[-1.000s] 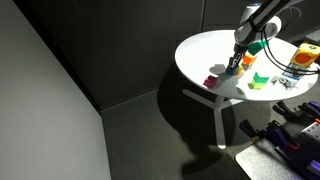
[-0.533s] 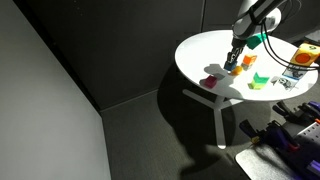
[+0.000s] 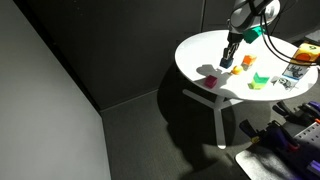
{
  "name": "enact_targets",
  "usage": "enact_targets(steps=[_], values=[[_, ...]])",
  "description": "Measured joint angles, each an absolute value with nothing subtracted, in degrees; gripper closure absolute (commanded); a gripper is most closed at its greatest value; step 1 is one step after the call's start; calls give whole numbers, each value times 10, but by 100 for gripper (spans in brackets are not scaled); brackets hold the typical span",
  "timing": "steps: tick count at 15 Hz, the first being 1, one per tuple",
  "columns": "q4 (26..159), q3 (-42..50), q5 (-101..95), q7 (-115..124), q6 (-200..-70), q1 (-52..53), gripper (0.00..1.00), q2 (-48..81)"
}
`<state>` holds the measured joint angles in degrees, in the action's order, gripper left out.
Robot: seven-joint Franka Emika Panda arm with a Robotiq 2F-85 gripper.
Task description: Put the blue block onto the pink block then move the green block next to it
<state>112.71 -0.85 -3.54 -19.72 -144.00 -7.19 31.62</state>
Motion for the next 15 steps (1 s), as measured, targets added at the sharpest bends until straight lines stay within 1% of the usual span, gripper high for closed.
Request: enact_targets(steps=[15], values=[[1162,-19,-35,-186,-1425,-19,69,298]])
